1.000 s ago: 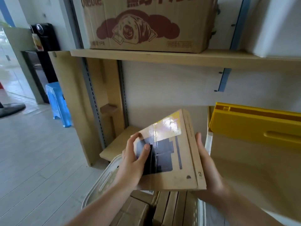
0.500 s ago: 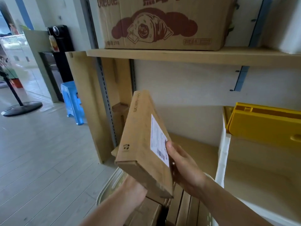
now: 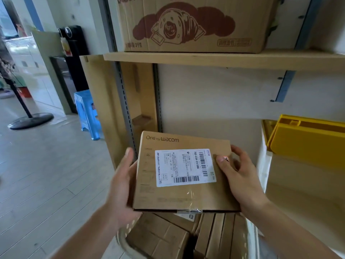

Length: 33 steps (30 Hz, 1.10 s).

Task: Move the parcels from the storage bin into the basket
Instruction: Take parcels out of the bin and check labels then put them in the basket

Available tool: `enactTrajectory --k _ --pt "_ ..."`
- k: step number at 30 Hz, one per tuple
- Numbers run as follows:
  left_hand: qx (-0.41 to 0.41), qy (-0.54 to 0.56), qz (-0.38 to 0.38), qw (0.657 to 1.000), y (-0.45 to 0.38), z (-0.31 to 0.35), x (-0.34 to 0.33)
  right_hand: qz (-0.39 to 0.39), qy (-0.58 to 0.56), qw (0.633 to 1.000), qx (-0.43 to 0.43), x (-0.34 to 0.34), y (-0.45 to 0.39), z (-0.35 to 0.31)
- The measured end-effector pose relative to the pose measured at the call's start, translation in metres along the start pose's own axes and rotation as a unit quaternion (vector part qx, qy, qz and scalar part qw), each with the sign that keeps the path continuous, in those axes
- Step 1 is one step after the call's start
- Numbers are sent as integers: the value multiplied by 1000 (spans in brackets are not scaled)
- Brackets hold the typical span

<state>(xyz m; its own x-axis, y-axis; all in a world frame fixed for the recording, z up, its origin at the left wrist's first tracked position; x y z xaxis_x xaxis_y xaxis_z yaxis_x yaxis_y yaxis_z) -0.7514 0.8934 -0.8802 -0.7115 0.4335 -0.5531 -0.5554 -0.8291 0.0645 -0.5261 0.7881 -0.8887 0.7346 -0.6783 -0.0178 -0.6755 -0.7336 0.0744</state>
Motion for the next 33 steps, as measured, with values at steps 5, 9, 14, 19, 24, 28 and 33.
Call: enactTrajectory --k 5,9,14,19,24,28,33 --pt "-64 -152 -16 986 -3 -11 -5 14 -14 1000 -11 16 -1 -3" --pt "-106 -180 2 978 -8 -12 -14 25 -40 998 -39 26 -2 -3" --pt "-123 -175 39 976 -11 -18 -14 -14 -26 998 -46 27 3 0" --pt "-151 -187 76 968 -13 -19 -4 -40 32 998 -31 24 5 4" --pt "-181 -228 92 952 -15 -20 -2 -27 39 999 -4 23 8 1" --pt "-191 -248 104 944 -18 -19 0 -22 38 999 6 21 10 -2" --pt "-198 -261 113 938 -17 -20 1 -39 40 998 -16 20 10 -2"
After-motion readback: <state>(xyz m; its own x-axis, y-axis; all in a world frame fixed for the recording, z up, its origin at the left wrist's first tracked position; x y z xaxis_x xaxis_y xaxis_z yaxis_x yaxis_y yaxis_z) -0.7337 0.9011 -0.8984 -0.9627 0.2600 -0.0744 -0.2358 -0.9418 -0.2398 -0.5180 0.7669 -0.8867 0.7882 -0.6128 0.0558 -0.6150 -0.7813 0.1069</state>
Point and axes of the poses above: each hand's wrist, its own y-axis away from the middle knuckle, its own x-axis out of the back of the hand, z = x × y, the point moved 3 cm from there along -y, towards the middle knuckle, and after that the axes turned 10 degrees about -x, right-handed, at the moved point
